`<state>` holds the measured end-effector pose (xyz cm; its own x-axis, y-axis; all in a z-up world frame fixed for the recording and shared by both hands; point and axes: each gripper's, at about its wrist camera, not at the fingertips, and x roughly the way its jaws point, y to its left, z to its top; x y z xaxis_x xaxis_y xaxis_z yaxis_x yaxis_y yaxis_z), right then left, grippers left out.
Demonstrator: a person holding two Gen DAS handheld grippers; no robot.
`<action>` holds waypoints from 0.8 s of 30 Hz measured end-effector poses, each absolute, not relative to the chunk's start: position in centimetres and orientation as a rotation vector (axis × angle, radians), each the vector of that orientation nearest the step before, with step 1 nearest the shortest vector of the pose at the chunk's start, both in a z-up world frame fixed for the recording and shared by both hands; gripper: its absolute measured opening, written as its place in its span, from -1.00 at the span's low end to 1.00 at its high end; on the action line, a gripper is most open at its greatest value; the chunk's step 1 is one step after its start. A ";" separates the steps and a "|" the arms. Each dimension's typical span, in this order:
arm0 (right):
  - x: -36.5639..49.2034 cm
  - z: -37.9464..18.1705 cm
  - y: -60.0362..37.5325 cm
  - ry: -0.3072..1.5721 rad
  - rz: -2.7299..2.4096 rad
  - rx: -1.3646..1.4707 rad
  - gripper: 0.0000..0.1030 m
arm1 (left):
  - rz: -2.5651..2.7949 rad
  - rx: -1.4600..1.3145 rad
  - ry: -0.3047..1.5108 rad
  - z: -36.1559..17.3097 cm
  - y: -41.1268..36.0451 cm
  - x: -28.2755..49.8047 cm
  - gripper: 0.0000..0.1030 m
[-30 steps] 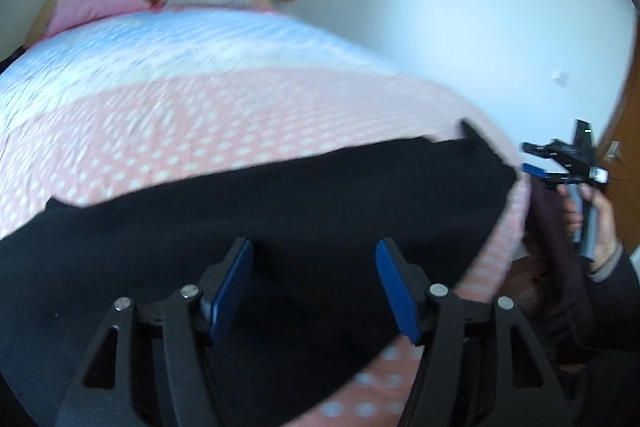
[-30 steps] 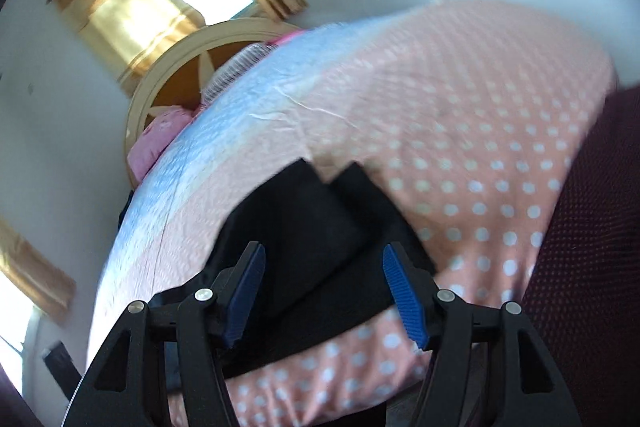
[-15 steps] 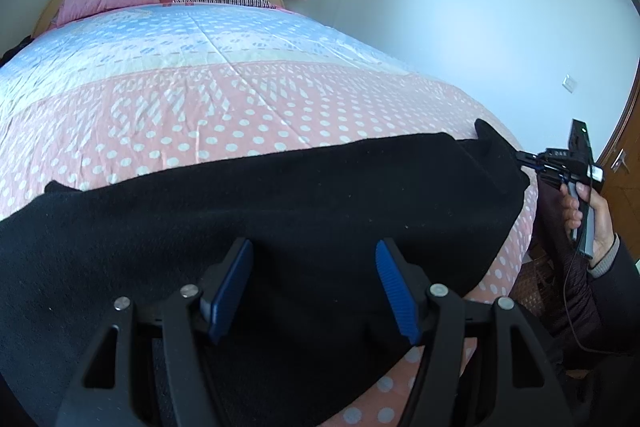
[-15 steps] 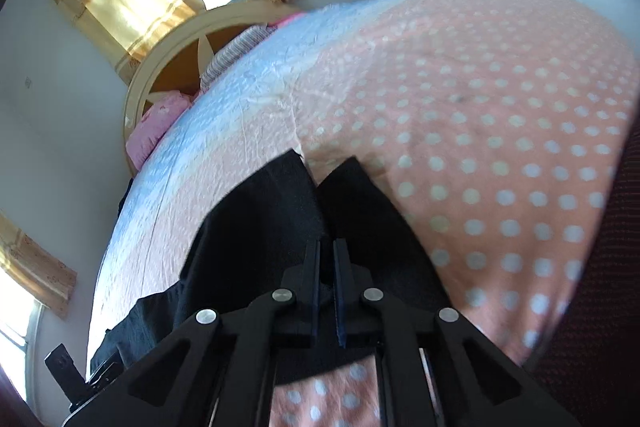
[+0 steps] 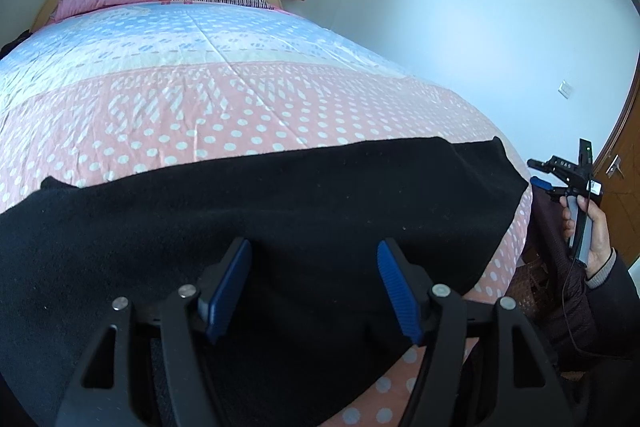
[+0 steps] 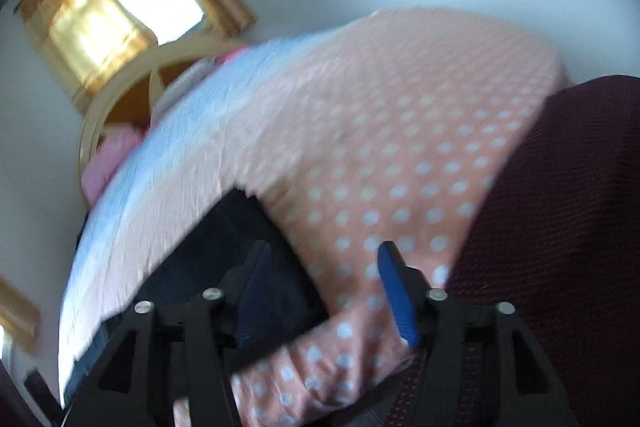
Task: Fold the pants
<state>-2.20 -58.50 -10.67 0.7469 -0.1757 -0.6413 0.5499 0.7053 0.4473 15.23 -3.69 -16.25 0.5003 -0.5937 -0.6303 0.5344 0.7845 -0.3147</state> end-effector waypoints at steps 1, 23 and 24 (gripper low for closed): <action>-2.2 -10.2 -58.2 0.592 -0.422 0.658 0.12 | -0.683 -0.084 0.794 -16.3 -3.7 15.2 0.33; 5.3 -11.0 -54.3 0.812 -0.328 0.384 0.12 | -0.656 -0.013 0.781 -16.3 -4.7 15.1 0.41; 4.7 -11.1 -54.3 0.815 -0.338 0.352 0.11 | -0.653 -0.008 0.781 -16.3 -4.8 15.0 0.41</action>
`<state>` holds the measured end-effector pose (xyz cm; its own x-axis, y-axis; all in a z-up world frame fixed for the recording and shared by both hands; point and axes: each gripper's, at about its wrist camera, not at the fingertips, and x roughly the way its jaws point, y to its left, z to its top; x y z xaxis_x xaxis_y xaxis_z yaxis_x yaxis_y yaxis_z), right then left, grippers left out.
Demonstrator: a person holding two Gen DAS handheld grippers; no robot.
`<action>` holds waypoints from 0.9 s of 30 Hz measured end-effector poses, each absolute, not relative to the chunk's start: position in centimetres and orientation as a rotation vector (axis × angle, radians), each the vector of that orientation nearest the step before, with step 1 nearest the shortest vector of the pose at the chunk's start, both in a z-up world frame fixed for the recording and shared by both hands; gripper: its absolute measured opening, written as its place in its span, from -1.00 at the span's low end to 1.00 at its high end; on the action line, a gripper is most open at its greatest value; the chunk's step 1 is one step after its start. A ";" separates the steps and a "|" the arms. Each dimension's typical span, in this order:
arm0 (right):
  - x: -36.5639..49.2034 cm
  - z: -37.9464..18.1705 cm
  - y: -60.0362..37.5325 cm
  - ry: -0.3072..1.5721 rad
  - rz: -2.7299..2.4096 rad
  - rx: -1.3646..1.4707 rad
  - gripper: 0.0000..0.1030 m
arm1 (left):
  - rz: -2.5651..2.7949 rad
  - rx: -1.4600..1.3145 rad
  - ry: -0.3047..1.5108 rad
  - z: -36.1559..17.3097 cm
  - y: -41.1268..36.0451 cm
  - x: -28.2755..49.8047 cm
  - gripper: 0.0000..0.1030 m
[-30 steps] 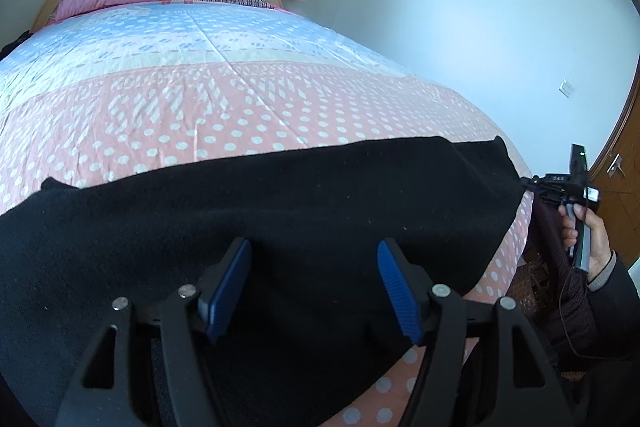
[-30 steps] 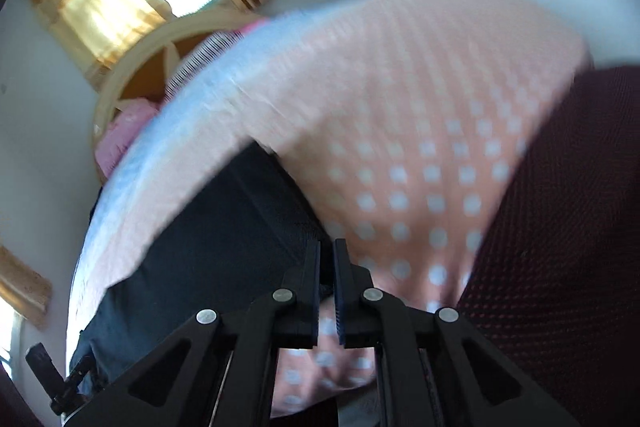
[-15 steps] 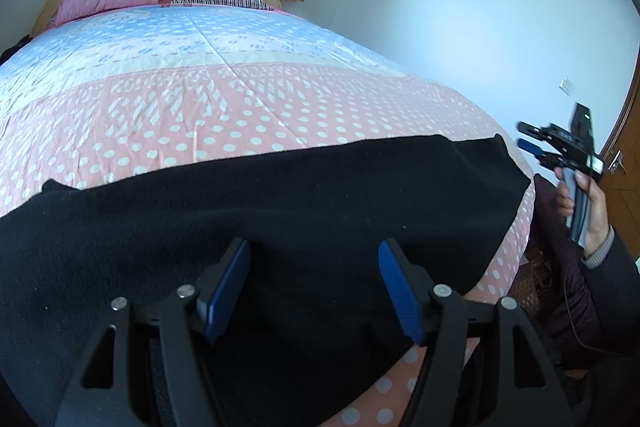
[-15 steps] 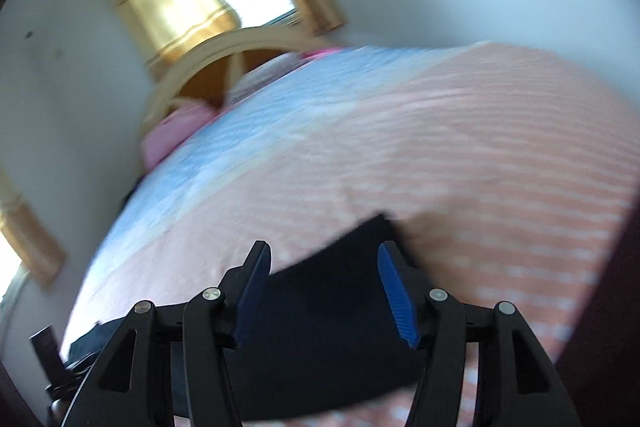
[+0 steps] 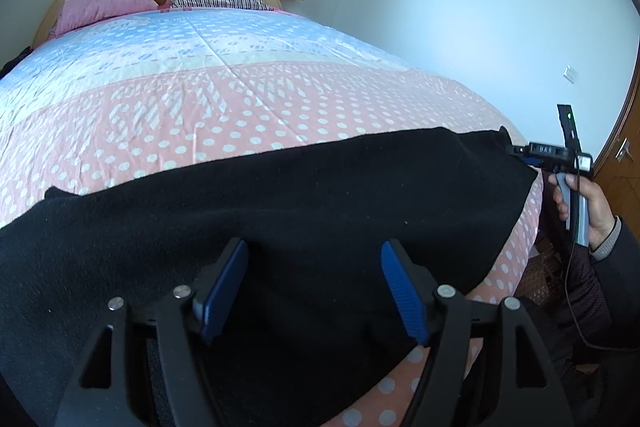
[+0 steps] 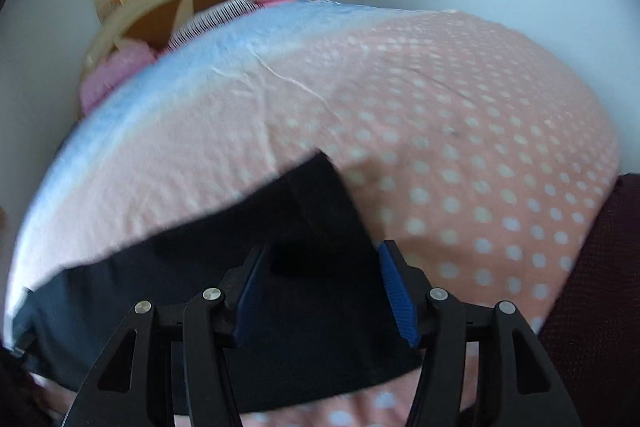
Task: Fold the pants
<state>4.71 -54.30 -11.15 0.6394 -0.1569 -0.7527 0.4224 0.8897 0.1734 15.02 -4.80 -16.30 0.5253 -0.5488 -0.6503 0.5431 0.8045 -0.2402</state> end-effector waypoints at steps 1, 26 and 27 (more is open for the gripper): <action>4.1 -11.0 -54.5 0.809 -0.333 0.360 0.11 | -0.650 -0.005 0.781 -16.3 -4.8 15.0 0.41; 17.7 -5.5 -25.3 0.907 0.407 0.181 0.12 | -0.313 0.089 0.782 -15.3 3.5 15.0 0.76; 18.4 -6.1 -23.3 0.934 0.458 0.182 0.12 | -0.306 0.081 0.793 -15.4 4.2 15.0 0.76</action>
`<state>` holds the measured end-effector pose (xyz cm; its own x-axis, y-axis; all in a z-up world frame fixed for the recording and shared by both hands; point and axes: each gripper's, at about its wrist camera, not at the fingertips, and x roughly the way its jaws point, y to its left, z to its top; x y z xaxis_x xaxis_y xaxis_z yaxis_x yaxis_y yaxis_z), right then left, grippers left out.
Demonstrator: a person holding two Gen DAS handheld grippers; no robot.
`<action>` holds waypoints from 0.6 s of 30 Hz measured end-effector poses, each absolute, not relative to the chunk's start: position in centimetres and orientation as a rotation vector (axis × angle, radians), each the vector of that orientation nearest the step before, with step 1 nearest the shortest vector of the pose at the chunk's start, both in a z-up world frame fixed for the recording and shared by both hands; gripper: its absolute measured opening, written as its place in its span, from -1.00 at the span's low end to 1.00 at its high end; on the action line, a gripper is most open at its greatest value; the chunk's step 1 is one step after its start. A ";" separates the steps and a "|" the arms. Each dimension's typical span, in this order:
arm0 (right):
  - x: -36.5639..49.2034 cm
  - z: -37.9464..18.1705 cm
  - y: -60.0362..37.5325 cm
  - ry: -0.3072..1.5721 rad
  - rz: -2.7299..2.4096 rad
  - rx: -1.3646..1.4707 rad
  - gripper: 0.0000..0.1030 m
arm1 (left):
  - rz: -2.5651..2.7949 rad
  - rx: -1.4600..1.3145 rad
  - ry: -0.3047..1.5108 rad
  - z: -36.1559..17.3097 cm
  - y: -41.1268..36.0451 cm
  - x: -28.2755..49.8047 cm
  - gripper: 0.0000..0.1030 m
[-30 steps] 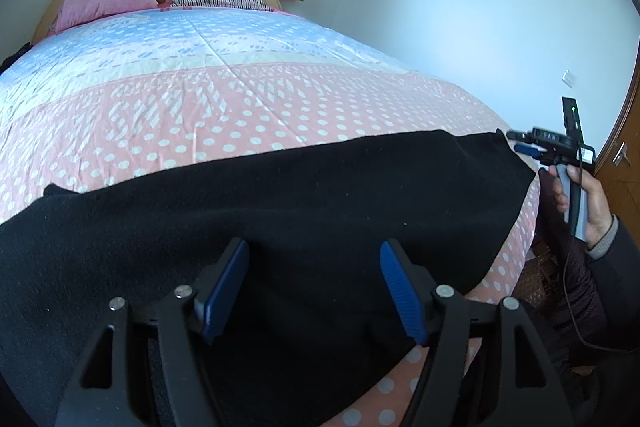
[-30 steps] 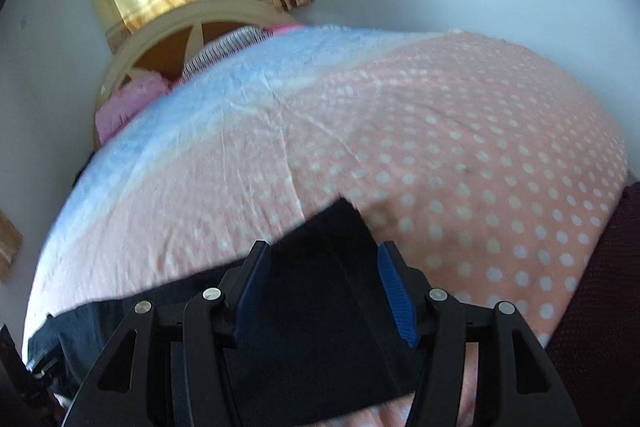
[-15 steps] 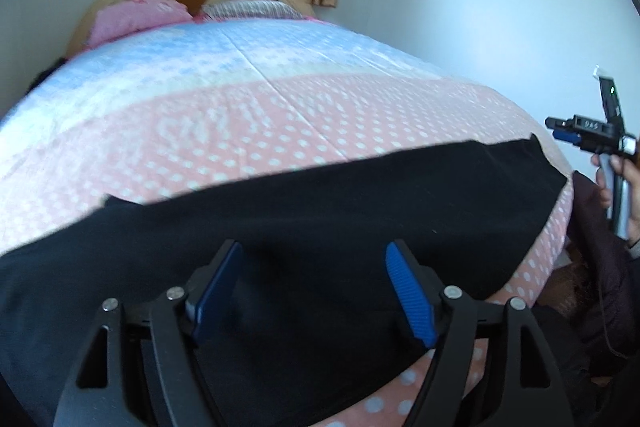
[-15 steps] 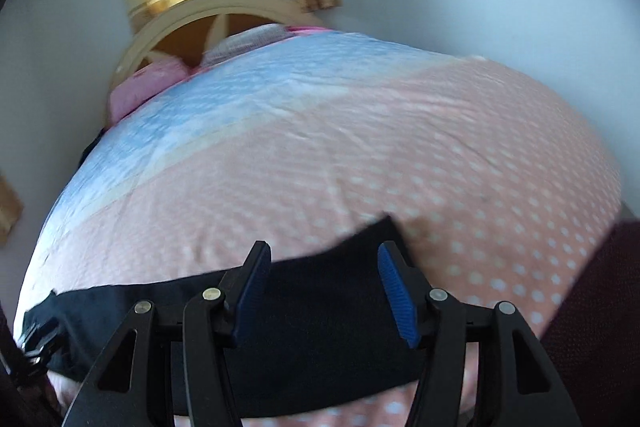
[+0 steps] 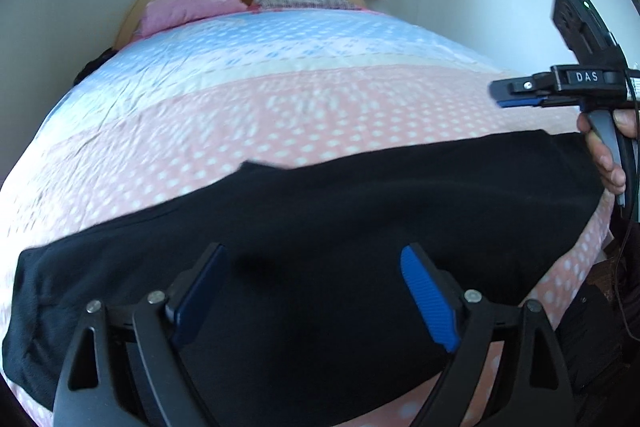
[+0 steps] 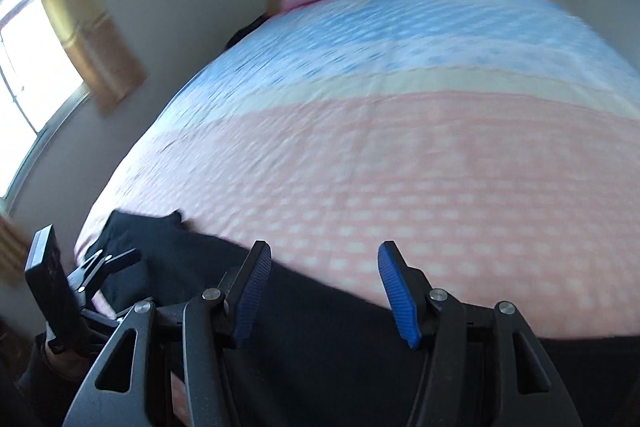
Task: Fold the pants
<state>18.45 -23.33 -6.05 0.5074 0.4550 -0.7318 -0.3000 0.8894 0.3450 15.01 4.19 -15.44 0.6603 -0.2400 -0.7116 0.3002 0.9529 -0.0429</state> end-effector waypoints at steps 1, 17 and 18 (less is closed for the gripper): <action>19.2 -6.5 -22.1 0.953 0.494 0.192 0.12 | -0.302 0.075 0.800 -15.6 4.7 15.0 0.76; 27.9 -12.2 -7.5 1.257 0.744 0.464 0.11 | -0.292 0.084 0.777 -17.5 8.0 13.0 0.93; 28.0 -12.7 -7.0 1.281 0.753 0.475 0.11 | -0.284 0.082 0.773 -17.3 8.3 12.8 0.93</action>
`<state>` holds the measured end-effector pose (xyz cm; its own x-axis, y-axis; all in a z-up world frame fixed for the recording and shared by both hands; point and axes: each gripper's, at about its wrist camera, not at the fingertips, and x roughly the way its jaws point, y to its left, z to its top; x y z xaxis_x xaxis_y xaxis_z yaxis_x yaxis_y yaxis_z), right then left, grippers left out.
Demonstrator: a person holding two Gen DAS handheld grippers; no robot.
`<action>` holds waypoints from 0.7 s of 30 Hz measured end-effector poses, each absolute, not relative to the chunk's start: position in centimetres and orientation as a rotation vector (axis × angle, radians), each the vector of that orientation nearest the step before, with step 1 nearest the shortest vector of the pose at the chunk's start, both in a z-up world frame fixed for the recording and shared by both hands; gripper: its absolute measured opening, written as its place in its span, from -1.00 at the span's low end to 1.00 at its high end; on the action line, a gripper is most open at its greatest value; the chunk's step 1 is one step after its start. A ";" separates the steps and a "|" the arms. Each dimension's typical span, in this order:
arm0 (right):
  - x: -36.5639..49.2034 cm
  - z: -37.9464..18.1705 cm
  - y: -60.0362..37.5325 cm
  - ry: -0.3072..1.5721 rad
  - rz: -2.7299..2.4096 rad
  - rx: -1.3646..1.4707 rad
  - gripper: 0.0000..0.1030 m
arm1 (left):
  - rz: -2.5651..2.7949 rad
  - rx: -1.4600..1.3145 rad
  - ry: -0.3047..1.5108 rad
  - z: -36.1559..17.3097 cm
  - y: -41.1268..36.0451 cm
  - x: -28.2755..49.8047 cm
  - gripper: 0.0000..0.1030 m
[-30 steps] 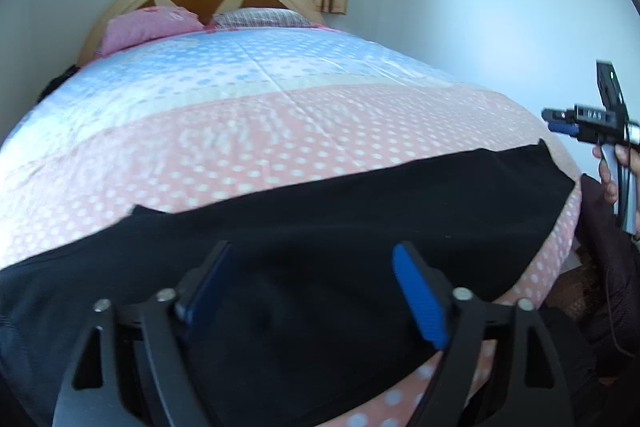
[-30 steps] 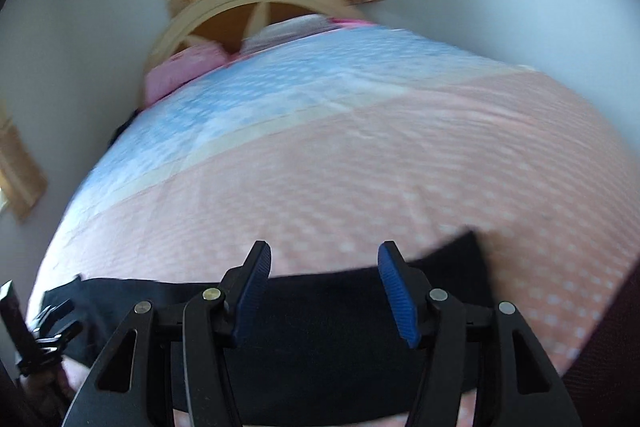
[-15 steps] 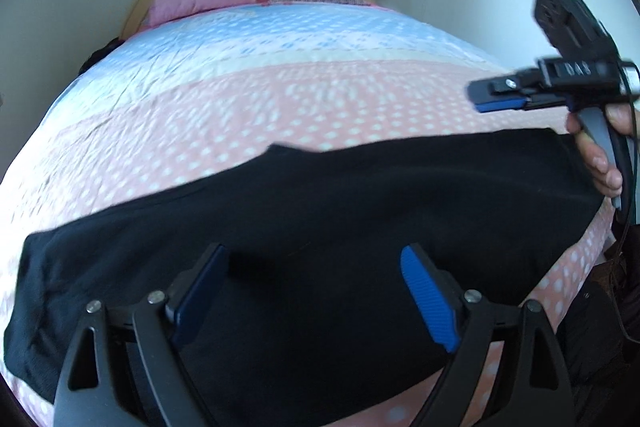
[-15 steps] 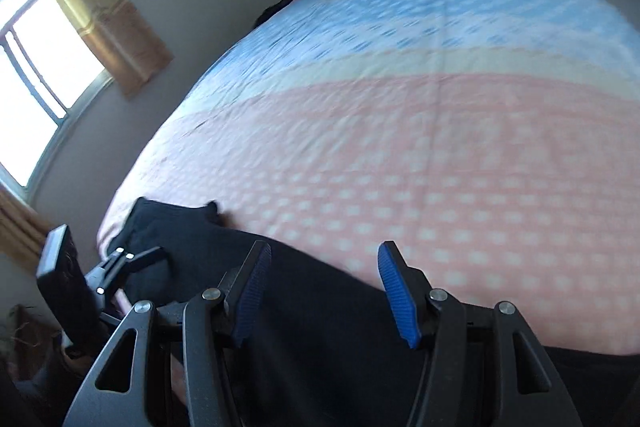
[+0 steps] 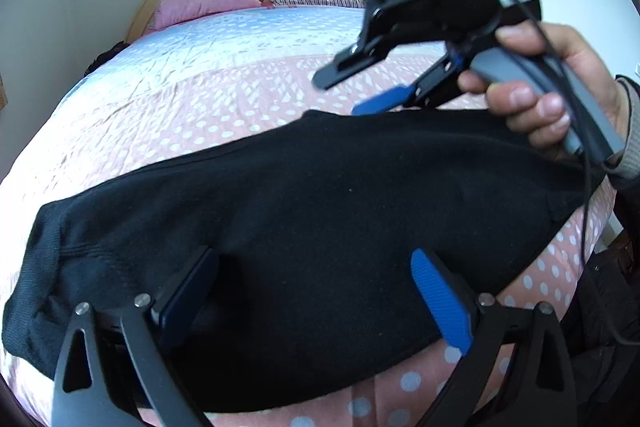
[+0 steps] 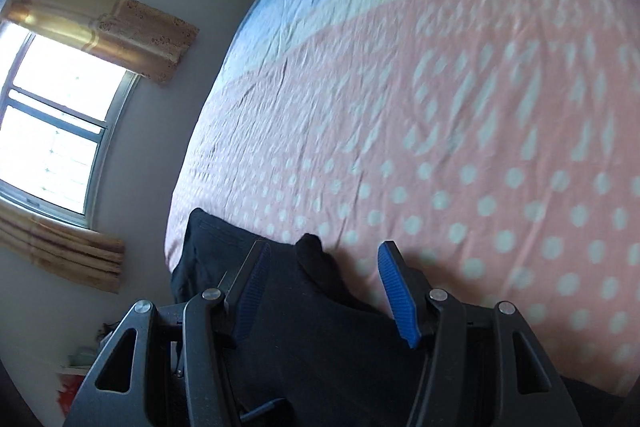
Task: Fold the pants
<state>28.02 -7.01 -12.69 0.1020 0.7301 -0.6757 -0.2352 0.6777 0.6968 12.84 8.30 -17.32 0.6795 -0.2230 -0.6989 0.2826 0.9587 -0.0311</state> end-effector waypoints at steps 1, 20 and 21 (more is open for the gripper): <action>28.3 -13.3 -6.3 1.302 0.758 0.480 0.11 | -0.266 0.082 0.761 -17.0 8.7 12.8 0.93; 30.5 -14.3 -0.9 1.322 0.770 0.356 -0.91 | -0.192 0.046 0.750 -18.7 12.5 14.7 1.00; 30.2 -14.1 -1.5 1.312 0.765 0.362 -0.87 | -0.195 0.046 0.748 -18.7 12.4 14.6 1.00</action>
